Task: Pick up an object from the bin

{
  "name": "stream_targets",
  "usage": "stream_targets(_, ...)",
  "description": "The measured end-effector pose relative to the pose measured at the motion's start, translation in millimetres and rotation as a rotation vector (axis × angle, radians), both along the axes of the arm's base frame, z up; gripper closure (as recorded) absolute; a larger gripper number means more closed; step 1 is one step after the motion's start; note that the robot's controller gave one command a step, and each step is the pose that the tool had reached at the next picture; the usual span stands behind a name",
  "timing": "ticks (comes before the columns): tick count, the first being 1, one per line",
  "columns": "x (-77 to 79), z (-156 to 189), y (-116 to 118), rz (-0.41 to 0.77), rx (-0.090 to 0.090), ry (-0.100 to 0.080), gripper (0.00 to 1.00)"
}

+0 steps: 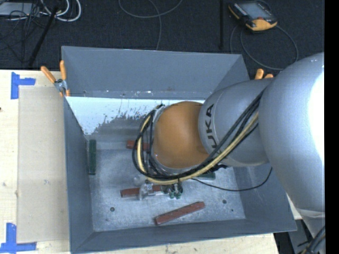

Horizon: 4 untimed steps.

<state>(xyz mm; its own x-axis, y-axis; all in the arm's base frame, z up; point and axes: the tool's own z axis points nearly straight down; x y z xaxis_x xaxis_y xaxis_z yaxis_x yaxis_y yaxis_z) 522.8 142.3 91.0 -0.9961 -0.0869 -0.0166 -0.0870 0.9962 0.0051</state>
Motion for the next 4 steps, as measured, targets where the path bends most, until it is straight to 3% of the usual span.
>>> stream_targets(1, -7.6, 132.1, 10.3, 0.043, -0.006, 0.015, 1.00)
stream_targets(2, -7.8, 131.8, 10.3, 0.042, -0.007, 0.016, 0.00)
stream_targets(3, -7.9, 131.8, 10.4, 0.041, -0.006, 0.016, 1.00)
stream_targets(4, -7.9, 131.8, 10.4, 0.041, -0.006, 0.017, 0.00)
